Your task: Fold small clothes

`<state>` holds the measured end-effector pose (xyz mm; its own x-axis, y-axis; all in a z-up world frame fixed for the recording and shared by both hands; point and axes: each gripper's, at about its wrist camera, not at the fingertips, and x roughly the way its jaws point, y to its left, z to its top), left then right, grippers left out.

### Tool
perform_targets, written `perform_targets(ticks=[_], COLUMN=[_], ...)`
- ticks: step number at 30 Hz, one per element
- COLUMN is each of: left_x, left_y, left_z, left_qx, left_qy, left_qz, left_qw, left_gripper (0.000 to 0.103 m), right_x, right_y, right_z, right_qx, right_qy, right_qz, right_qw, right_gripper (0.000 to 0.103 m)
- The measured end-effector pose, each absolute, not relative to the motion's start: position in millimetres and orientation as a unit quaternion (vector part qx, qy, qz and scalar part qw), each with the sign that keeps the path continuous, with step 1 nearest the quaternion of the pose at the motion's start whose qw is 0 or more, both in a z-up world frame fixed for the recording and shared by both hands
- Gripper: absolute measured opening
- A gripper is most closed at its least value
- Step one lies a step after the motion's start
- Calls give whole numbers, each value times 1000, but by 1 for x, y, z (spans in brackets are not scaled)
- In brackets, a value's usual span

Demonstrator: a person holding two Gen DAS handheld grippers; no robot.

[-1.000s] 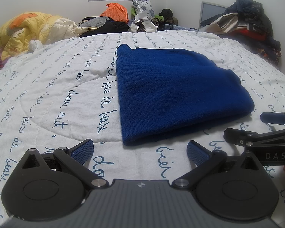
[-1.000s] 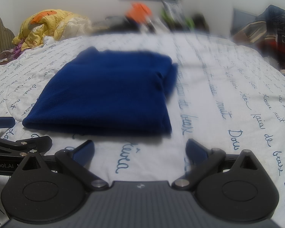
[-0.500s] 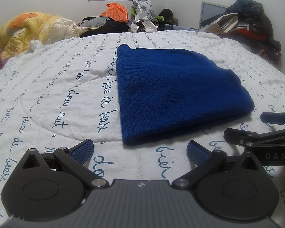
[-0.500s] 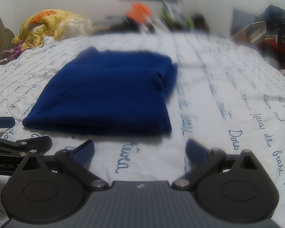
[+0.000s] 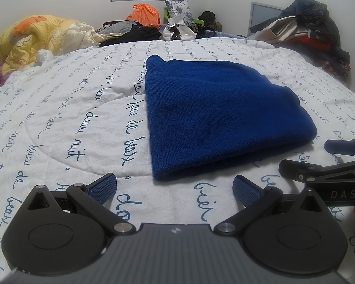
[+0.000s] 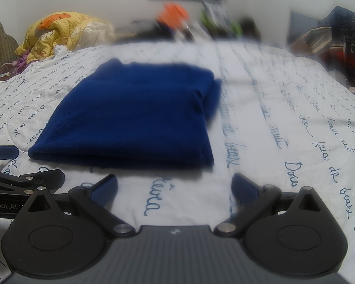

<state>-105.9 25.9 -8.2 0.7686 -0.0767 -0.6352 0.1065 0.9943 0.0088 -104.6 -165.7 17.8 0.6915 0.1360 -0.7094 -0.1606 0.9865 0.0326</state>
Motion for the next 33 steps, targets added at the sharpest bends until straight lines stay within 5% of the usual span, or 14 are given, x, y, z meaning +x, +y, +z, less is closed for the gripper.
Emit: perform_targets(ticks=[33], left_x=[-113], left_y=[17], left_z=[1], left_qx=[4], left_qy=[383], left_qz=[-2], left_qw=[924], left_gripper=[103], right_x=[-104], right_y=[-165], right_z=[18], right_qx=[-16], right_qy=[384], right_qz=[80], right_qw=[920], right_gripper=[103])
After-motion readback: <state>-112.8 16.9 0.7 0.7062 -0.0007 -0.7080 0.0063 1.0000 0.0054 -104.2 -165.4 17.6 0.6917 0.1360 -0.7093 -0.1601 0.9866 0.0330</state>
